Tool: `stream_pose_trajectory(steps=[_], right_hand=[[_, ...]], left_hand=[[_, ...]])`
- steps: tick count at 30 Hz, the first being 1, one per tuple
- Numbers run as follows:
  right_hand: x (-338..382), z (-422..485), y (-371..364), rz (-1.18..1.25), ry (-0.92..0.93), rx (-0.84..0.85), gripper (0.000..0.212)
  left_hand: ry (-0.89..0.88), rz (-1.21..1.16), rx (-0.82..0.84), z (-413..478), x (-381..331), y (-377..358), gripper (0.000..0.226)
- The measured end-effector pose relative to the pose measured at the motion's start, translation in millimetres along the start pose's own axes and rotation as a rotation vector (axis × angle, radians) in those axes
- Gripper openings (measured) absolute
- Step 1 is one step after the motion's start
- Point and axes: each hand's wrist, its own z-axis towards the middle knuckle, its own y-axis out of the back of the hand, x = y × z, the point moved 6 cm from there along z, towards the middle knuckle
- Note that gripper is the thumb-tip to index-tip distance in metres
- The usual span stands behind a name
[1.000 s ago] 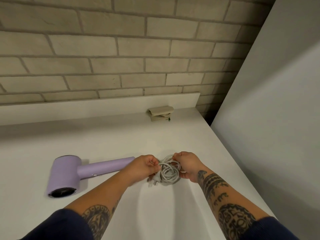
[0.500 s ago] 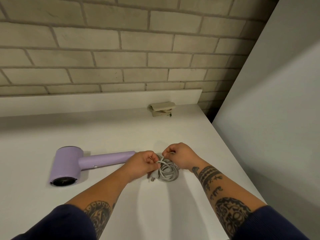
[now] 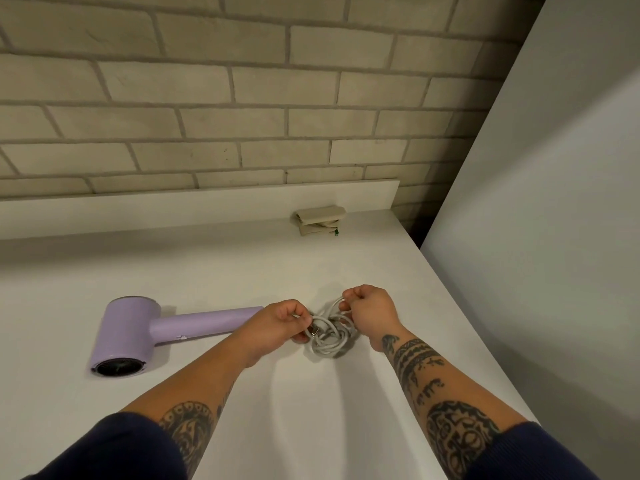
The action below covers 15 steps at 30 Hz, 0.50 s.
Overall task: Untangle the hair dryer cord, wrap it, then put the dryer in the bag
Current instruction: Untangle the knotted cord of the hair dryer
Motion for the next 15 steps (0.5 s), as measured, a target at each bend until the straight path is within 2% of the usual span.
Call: stream_pose_trajectory(steps=[3, 7, 15], right_hand=[[-2.5, 0.5, 1.3, 0.066, -0.013, -0.044, 0.016], [-7.7, -1.6, 10.0, 0.315, -0.075, -0.134, 0.013], [-18.3, -8.7, 14.1, 0.600, -0.130, -0.004, 0.026]], left_hand=[[0.002, 0.004, 0.003, 0.7, -0.5, 2.3, 0.008], [0.002, 0.002, 0.020, 0.6, -1.8, 1.7, 0.011], [0.131, -0.036, -0.109, 7.4, 1.0, 4.4, 0.022]])
